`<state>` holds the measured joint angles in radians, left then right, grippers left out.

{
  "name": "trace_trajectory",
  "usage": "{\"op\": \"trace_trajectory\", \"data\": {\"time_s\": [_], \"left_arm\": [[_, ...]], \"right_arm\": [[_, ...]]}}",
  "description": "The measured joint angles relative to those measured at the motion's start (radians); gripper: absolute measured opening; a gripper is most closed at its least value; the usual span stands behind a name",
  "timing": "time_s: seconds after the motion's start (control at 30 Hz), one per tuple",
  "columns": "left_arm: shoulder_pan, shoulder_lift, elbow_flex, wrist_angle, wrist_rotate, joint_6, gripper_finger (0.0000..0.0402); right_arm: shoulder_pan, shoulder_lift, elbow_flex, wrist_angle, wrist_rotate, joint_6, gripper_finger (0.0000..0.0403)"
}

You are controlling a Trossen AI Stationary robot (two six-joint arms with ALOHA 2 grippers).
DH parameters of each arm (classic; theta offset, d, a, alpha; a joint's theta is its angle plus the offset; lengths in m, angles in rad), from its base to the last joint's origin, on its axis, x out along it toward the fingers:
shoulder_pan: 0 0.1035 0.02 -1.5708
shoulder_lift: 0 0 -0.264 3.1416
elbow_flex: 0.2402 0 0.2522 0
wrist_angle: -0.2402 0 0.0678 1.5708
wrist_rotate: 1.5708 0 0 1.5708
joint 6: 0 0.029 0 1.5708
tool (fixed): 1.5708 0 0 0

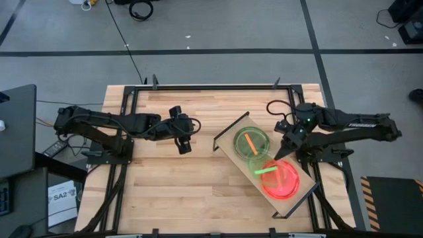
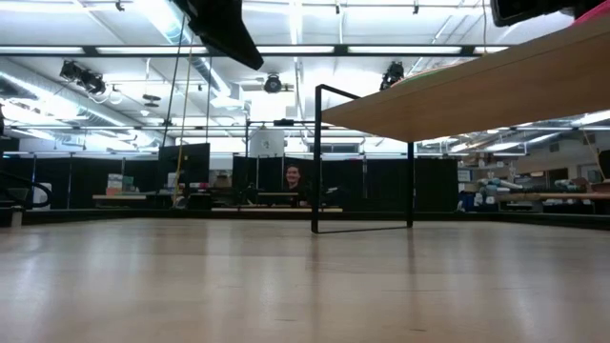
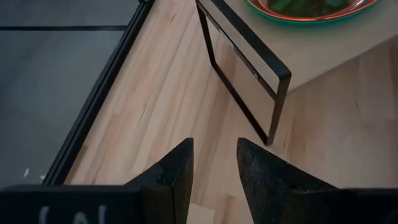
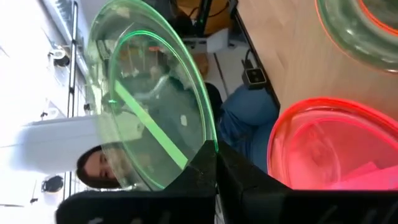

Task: Place and stack plates onto a shelf
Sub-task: Stack the green plate on top of the pink plate on the shelf

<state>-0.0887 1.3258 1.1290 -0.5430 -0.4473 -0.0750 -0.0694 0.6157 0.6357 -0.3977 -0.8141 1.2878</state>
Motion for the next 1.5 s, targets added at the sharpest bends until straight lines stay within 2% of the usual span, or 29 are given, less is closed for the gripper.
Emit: {"op": "trace_trajectory", "data": {"time_s": [0.17,0.3,0.43,0.53,0.63,0.97,1.17,1.5], "left_arm": [[0.000,0.000,0.000,0.000,0.000,-0.019,0.0130],[0.000,0.000,0.000,0.000,0.000,-0.020,0.0130],[0.000,0.000,0.000,0.000,0.000,-0.031,0.0130],[0.000,0.000,0.000,0.000,0.000,-0.049,0.0130],[0.000,0.000,0.000,-0.001,0.000,-0.052,0.0130],[0.000,0.000,0.000,0.000,0.000,-0.079,0.0130],[0.000,0.000,0.000,0.000,0.000,-0.079,0.0130],[0.000,0.000,0.000,0.001,0.000,-0.098,0.0130]], "right_arm": [[0.060,-0.034,0.014,-0.045,0.064,0.015,0.0005],[0.123,-0.052,0.115,-0.262,0.175,-0.013,0.0005],[0.195,-0.045,0.253,-0.541,0.348,-0.057,0.0005],[0.249,-0.032,0.326,-0.652,0.453,-0.060,0.0005],[0.299,-0.011,0.356,-0.678,0.513,-0.066,0.0005],[0.438,0.123,0.359,-0.758,0.570,-0.162,0.0006],[0.495,0.196,0.359,-0.813,0.607,-0.166,0.0007],[0.529,0.241,0.359,-0.828,0.611,-0.161,0.0008]]}}
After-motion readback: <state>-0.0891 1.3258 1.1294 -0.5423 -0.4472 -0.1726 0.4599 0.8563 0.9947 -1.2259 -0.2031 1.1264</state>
